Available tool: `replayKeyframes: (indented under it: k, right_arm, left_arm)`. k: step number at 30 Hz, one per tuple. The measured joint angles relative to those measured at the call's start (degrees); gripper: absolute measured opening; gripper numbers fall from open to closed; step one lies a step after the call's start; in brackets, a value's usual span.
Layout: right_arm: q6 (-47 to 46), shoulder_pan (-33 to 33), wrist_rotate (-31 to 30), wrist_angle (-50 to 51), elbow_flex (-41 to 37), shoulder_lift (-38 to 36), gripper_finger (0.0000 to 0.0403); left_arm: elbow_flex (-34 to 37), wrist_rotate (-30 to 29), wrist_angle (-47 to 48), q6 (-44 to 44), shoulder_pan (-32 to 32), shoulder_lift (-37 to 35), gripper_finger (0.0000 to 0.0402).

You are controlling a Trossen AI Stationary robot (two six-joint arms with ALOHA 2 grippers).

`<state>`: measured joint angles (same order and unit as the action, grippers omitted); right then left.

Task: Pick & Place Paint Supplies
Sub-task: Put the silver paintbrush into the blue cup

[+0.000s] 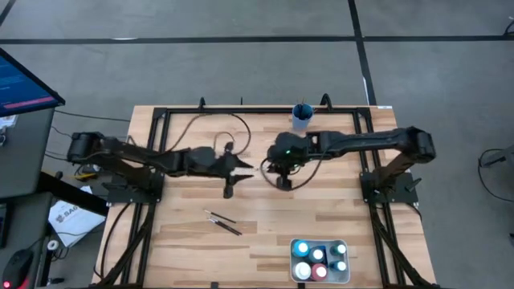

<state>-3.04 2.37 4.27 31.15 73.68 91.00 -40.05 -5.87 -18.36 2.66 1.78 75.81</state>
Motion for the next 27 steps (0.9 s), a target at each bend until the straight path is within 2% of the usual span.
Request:
replayKeyframes:
  k: [5,9,13,17,27]
  right_arm:
    - [-1.05,0.96,-2.76,-3.59,-3.39,-7.2,0.0014]
    - [-1.81,1.09,-2.9,-19.77,-9.89,-13.34,0.0014]
    - [-4.52,1.39,-2.85,-39.0,-17.81,-17.23,0.0014]
    - [-6.97,1.62,-2.83,-50.77,-21.88,-16.76,0.0014]
    - [-8.41,1.54,-0.83,-61.01,-21.82,-10.68,0.0014]
  left_arm:
    - [0.0,-2.72,-0.19,-1.16,-0.86,-5.82,0.0183]
    - [0.04,-5.53,-1.52,-5.49,-1.87,-9.01,0.021]
    - [0.04,-5.16,-8.45,-6.29,-2.76,-9.28,0.0222]
    - [0.02,-2.6,-14.87,-6.12,-3.45,-7.67,0.0223]
    - [0.04,0.84,-25.34,-6.38,-3.8,-1.6,0.0218]
